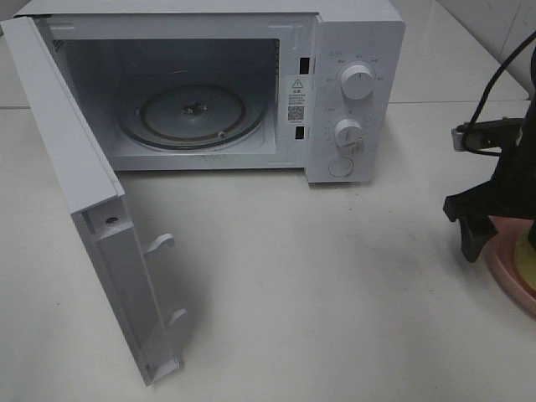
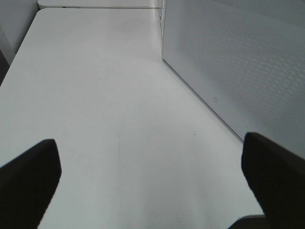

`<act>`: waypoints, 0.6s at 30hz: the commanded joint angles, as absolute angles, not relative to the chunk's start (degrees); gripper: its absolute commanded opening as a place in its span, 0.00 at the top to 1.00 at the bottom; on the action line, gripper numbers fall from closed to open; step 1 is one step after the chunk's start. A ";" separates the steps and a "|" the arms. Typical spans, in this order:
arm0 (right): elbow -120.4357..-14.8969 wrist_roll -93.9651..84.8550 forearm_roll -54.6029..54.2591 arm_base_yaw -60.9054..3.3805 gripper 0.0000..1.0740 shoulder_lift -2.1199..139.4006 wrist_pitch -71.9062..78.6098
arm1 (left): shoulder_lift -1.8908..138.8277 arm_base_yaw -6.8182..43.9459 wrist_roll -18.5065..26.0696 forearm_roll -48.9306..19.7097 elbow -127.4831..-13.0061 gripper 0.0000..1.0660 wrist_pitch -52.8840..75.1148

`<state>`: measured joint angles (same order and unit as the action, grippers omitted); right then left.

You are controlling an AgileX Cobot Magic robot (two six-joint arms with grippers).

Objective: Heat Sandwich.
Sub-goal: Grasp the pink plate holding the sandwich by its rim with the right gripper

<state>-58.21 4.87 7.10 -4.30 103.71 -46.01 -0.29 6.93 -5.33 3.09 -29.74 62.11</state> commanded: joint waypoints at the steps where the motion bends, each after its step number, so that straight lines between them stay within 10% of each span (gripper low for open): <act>1: -56.84 5.04 6.47 -3.95 0.27 105.60 -43.77 | -1.60 6.82 -5.39 2.75 -29.62 0.08 61.36; 18: -56.78 4.98 6.47 -3.95 0.32 108.40 -42.46 | -1.60 6.82 -5.39 2.75 -29.62 0.08 61.36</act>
